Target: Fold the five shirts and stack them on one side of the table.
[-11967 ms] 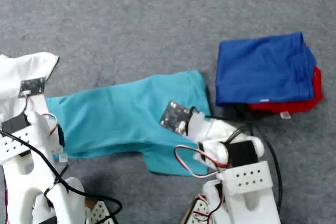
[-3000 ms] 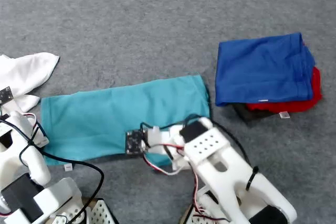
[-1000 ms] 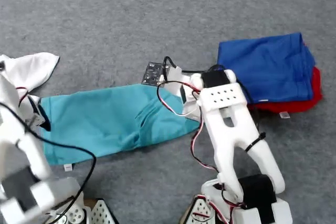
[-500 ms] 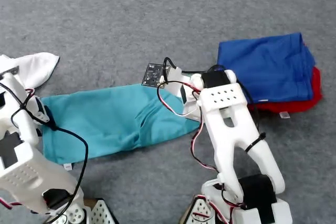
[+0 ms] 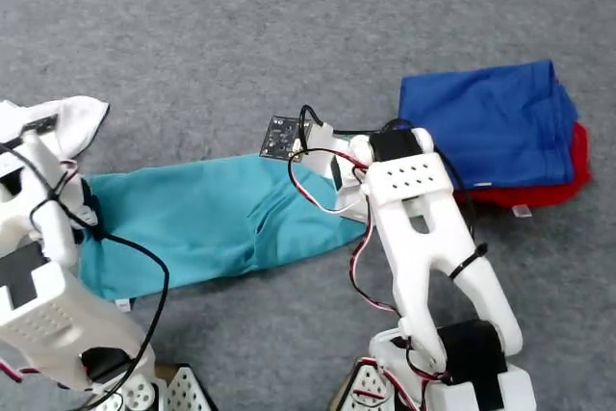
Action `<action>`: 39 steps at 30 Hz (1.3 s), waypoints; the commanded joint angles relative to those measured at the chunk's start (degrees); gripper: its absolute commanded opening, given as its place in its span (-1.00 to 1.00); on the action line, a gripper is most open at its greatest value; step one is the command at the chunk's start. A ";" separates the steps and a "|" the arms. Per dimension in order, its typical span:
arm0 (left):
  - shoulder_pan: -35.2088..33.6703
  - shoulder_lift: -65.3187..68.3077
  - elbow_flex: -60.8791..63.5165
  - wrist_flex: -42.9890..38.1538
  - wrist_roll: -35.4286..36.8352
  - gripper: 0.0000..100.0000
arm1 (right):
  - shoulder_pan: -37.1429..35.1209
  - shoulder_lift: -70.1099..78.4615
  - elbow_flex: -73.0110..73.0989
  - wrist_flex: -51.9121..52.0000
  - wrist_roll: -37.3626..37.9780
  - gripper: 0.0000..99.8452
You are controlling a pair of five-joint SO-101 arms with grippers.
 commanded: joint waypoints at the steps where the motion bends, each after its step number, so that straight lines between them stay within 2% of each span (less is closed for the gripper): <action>1: 1.67 0.40 0.35 -1.49 0.09 -0.96 | 0.92 -2.68 -2.07 -0.88 0.18 -1.00; 6: 6.51 -2.42 -1.67 1.85 2.46 -0.96 | 1.01 -2.77 -6.02 -0.53 -1.93 -1.00; 11: 14.24 -13.76 -9.41 13.10 5.10 -0.96 | 5.23 -2.68 -15.96 -2.37 -13.01 -1.00; 16: 27.87 -22.37 -12.75 18.29 8.88 -0.96 | 12.35 -2.68 -27.91 -7.38 -25.05 -0.99; 20: 39.91 -25.71 -13.01 18.02 10.64 -0.96 | 14.29 -2.68 -35.47 -8.97 -31.56 -0.99; 23: 47.47 -25.71 -14.42 17.67 15.65 -0.96 | 16.84 -2.68 -39.52 -11.08 -37.63 -0.99; 26: 52.57 -24.04 -16.09 13.63 20.22 -0.96 | 19.65 -2.68 -42.33 -12.22 -41.41 -0.99; 31: 59.43 -19.56 -18.73 6.24 26.99 -0.96 | 23.78 -2.51 -44.53 -12.48 -41.76 -0.99; 39: 67.08 -9.98 -29.36 5.71 32.00 -0.96 | 30.55 -2.24 -41.89 -16.53 -41.76 -0.99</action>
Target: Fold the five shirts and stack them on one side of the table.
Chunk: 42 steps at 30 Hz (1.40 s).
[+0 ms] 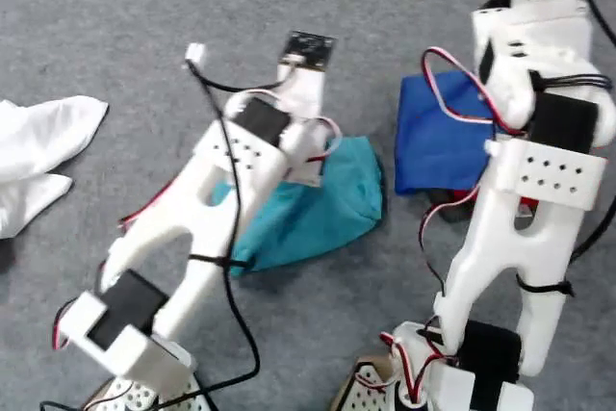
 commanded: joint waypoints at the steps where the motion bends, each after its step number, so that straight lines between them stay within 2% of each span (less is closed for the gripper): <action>1: 2.55 2.77 -6.51 -0.79 2.02 -0.96 | 1.98 -2.24 -0.40 -2.20 -0.44 -0.99; 13: 3.96 16.66 -20.13 -0.70 5.89 -0.96 | 2.07 -2.15 -0.31 -2.20 -0.44 -0.99; 23: 7.12 18.24 -21.98 -0.70 5.89 -0.96 | 2.15 -2.15 -0.31 -2.20 -0.35 -0.99; 26: 6.15 17.80 -22.33 0.09 5.89 -0.82 | 2.15 -2.33 -0.40 -2.11 0.44 -0.99; 28: 4.57 17.45 -24.53 3.34 8.09 -0.63 | 1.80 -2.42 -0.40 -1.67 3.34 -0.99; 30: 2.02 16.13 -29.01 10.11 12.31 -0.48 | 0.22 -2.33 -0.57 0.62 5.54 -0.99; 33: -4.31 14.20 -36.57 17.76 13.54 -0.44 | -2.95 -2.15 -0.40 5.54 8.00 -0.99; 35: -9.58 13.23 -40.62 20.75 13.45 -0.54 | -6.20 -2.15 -0.40 8.44 10.37 -0.99; 39: -21.10 13.32 -40.18 24.00 8.09 -0.98 | -17.98 -1.01 1.54 12.48 14.51 -0.99; 42: -28.22 14.55 -29.80 22.24 6.24 -0.97 | -27.82 3.56 6.20 12.04 16.53 -0.99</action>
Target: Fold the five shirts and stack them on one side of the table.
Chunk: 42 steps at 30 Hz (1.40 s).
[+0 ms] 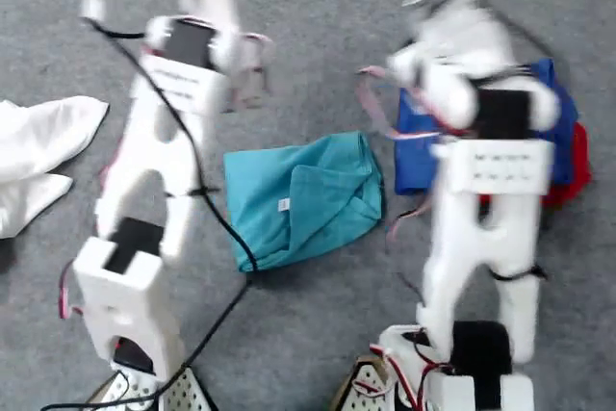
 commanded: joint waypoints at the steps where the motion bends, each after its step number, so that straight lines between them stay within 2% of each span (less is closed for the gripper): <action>1: -9.05 -0.92 10.90 -3.34 -1.76 -0.96 | -11.91 4.88 4.53 -0.88 1.67 -0.99; 4: -15.30 -1.19 26.20 -15.12 -1.85 -0.96 | -17.36 13.05 5.49 -1.67 1.58 -0.99; 7: -17.85 -1.89 39.74 -29.10 -5.19 -0.96 | -20.53 19.03 3.12 -1.05 0.62 -0.99; 14: -16.97 -2.95 52.13 -46.33 -5.80 -0.96 | -24.13 26.07 0.66 6.59 0.53 -1.00; 21: -20.13 -3.12 50.20 -46.68 -5.71 -0.96 | -24.13 27.12 1.36 12.66 0.88 -1.00; 28: -18.46 -3.12 50.02 -46.95 -5.71 -0.96 | -24.22 26.68 11.47 4.13 0.97 -1.00; 42: -17.23 -3.12 50.29 -47.03 -5.80 -0.96 | -26.24 29.23 11.30 -0.70 0.88 -1.00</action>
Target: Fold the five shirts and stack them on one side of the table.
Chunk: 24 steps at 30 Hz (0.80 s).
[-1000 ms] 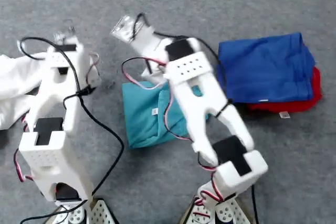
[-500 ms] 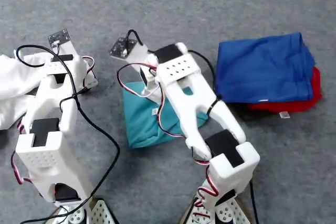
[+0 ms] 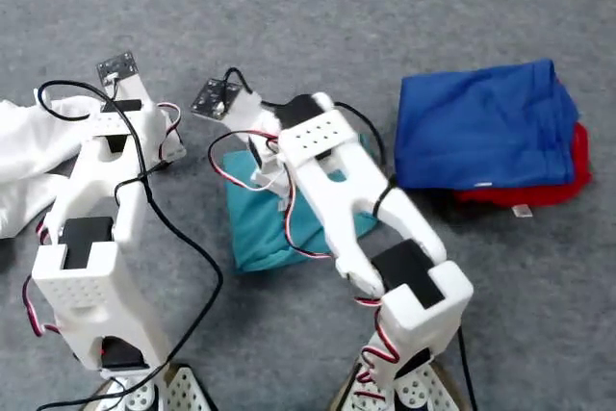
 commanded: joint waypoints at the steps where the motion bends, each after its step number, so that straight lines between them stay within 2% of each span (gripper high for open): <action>1: 0.44 -2.68 -1.32 -0.88 -0.44 -0.96 | -0.40 1.63 -0.13 -1.14 0.00 -1.00; 6: 0.35 -2.68 -1.32 -0.88 -0.44 -0.96 | 3.21 3.82 -0.04 5.01 0.00 -1.00; 10: 0.35 -2.68 -1.32 -0.88 -0.44 -0.96 | 4.88 -2.33 0.75 12.48 0.00 -1.00; 17: 0.26 -2.68 -1.23 -0.62 -0.44 -0.96 | 11.65 -13.58 15.16 10.73 4.84 -1.00; 24: 0.26 -2.68 -1.23 -0.44 -0.44 -0.96 | 23.96 -23.08 31.08 7.82 9.67 -1.00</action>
